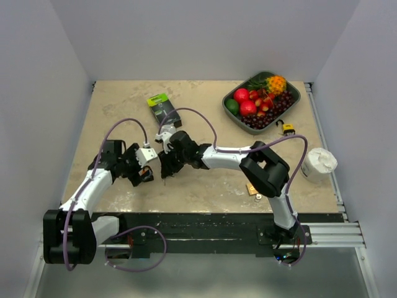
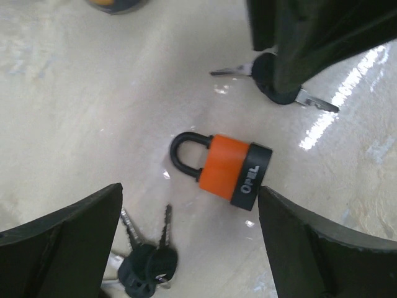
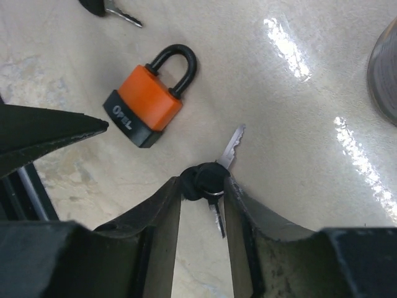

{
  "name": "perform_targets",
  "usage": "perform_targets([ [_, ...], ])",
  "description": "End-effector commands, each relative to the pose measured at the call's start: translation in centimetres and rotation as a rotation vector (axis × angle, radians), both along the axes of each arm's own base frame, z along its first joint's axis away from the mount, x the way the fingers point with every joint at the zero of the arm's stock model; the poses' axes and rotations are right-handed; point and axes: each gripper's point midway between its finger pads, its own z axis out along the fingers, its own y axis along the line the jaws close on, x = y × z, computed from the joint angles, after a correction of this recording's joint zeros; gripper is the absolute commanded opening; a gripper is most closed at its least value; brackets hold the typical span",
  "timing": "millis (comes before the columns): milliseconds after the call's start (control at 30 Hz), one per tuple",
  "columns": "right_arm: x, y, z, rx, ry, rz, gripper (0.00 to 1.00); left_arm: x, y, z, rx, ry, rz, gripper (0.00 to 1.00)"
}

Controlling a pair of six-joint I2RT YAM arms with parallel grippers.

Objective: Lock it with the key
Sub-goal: Place the key at the center of the board.

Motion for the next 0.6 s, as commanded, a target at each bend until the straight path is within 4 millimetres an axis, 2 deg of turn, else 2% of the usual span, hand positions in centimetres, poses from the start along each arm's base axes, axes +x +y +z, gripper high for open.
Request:
perform_targets([
  [0, 0.0, 1.0, 7.9, 0.132, -0.097, 0.039, 0.39, 1.2, -0.1, 4.0, -0.096, -0.039, 0.037, 0.95],
  [67, -0.2, 0.6, 10.0, 0.133, -0.14, 0.071, 0.43, 1.7, 0.8, 5.7, -0.118, -0.064, 0.06, 0.99],
  [133, -0.4, -0.1, 11.4, 0.125, -0.183, 0.102, 0.48, 1.2, 1.2, 6.7, -0.134, -0.064, 0.065, 0.99],
  [167, -0.6, -0.7, 13.3, 0.144, -0.216, 0.112, 0.54, 1.4, 1.4, 7.5, -0.131, -0.08, 0.063, 0.99],
  [200, -0.6, -1.3, 14.2, 0.149, -0.232, 0.123, 0.58, 0.9, 1.3, 8.0, -0.137, -0.078, 0.055, 0.99],
  [233, -0.5, -2.2, 14.5, 0.132, -0.252, 0.135, 0.61, 0.9, 1.4, 8.6, -0.143, -0.088, 0.061, 0.99],
  [267, -0.7, -3.4, 15.9, 0.145, -0.274, 0.134, 0.64, 1.0, 1.4, 9.5, -0.151, -0.104, 0.063, 0.99],
  [300, 0.2, -4.8, 16.4, 0.142, -0.276, 0.118, 0.69, 0.9, 1.2, 10.4, -0.182, -0.109, 0.085, 0.99],
  [367, 0.8, -8.0, 16.0, 0.099, -0.241, 0.086, 0.74, 1.4, 1.0, 12.2, -0.22, -0.135, 0.126, 0.99],
  [400, 2.5, -10.8, 17.3, 0.111, -0.242, 0.028, 0.77, 1.8, 1.0, 13.1, -0.264, -0.135, 0.184, 0.99],
  [433, 3.1, -13.1, 16.8, 0.067, -0.236, 0.015, 0.79, 2.3, 1.0, 13.9, -0.287, -0.144, 0.224, 0.99],
  [467, 5.2, -16.5, 16.5, 0.041, -0.224, -0.066, 0.8, 2.8, 1.2, 15.1, -0.307, -0.165, 0.264, 0.99],
  [500, 5.6, -18.5, 17.4, 0.036, -0.238, -0.1, 0.82, 3.5, 1.6, 15.8, -0.344, -0.162, 0.343, 0.99],
  [533, 5.6, -20.8, 16.8, -0.015, -0.217, -0.113, 0.86, 3.8, 1.7, 16.5, -0.364, -0.168, 0.369, 0.99],
  [567, 7.1, -23.9, 17.0, -0.042, -0.223, -0.184, 0.88, 4.4, 1.9, 17.6, -0.38, -0.189, 0.395, 0.99],
])
